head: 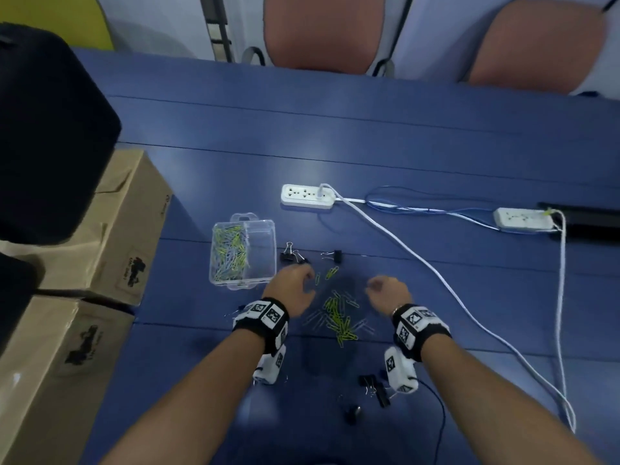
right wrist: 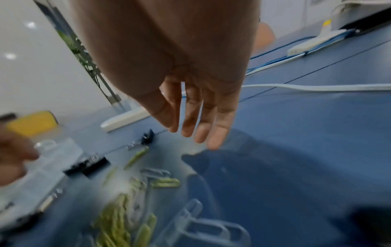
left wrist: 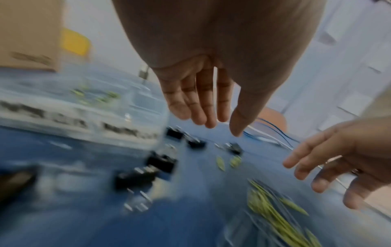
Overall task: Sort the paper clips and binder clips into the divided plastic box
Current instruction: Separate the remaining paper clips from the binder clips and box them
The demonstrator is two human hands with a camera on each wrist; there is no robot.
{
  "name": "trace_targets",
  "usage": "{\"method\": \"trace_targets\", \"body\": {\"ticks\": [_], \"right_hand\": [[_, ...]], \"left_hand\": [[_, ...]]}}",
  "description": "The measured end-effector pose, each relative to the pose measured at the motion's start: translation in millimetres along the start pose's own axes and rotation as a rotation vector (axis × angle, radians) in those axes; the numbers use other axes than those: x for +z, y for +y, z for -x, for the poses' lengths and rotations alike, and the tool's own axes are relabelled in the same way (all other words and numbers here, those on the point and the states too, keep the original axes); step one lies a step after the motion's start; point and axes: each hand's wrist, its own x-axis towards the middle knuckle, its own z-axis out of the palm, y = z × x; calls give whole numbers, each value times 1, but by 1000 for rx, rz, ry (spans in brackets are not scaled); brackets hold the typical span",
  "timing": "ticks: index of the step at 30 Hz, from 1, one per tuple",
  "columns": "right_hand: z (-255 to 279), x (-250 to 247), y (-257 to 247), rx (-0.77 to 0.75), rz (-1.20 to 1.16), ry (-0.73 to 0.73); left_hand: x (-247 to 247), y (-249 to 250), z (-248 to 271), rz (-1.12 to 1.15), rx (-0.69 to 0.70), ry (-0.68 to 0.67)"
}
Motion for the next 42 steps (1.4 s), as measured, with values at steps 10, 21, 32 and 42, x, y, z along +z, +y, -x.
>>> {"method": "trace_targets", "body": {"ticks": [10, 21, 32, 42], "right_hand": [[35, 43, 32, -88, 115, 17], [45, 46, 50, -296, 102, -12], [33, 52, 37, -333, 328, -22], [40, 62, 48, -412, 264, 94]], "left_hand": [[57, 41, -20, -353, -4, -144], [71, 30, -1, -182, 237, -176], [76, 25, 14, -262, 16, -189], [72, 8, 4, -174, 176, -148]]}}
